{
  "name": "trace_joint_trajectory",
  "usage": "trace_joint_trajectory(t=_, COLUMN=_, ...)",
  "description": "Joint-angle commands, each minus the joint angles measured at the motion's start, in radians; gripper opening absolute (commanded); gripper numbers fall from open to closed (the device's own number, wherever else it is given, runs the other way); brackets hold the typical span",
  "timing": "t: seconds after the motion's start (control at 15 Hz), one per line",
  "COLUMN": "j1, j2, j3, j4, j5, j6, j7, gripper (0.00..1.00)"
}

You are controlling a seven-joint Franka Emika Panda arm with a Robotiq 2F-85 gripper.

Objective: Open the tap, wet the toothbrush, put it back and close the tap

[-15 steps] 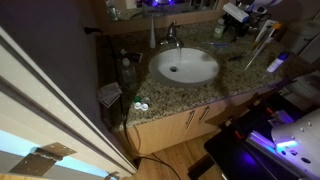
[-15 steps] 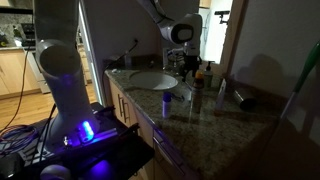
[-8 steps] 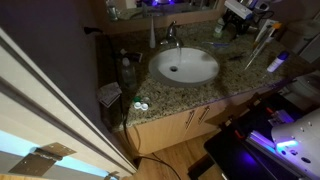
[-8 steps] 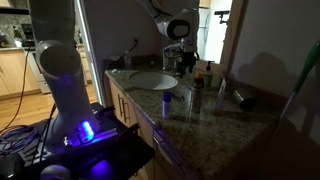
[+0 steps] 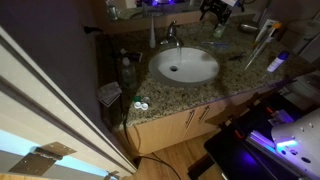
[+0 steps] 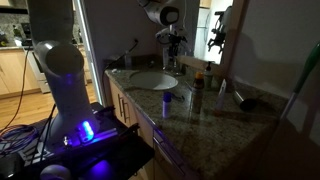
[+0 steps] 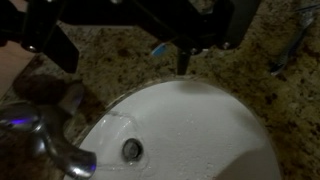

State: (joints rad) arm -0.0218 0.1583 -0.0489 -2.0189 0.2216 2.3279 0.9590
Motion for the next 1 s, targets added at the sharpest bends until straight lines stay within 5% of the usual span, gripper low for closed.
trace_joint_trajectory(t=0.0, j1=0.008, j2=0.000, j3=0.002, j4=0.016, j5=0.003, j6=-0.015, j7=-0.008, gripper=1.00)
trace_joint_trajectory(t=0.2, j1=-0.004, j2=-0.014, j3=0.023, j4=0.034, j5=0.047, j6=-0.034, j7=-0.187, gripper=1.00)
trace_joint_trajectory(t=0.6, j1=0.023, j2=-0.011, j3=0.057, j4=0.259, j5=0.048, j6=-0.267, j7=-0.405, gripper=1.00)
trace_joint_trajectory(t=0.67, j1=0.026, j2=-0.017, j3=0.040, j4=0.193, j5=0.023, j6=-0.184, j7=-0.331, gripper=1.00)
trace_joint_trajectory(t=0.93, j1=0.033, j2=-0.007, j3=0.052, j4=0.240, j5=0.031, j6=-0.240, j7=-0.399, gripper=1.00)
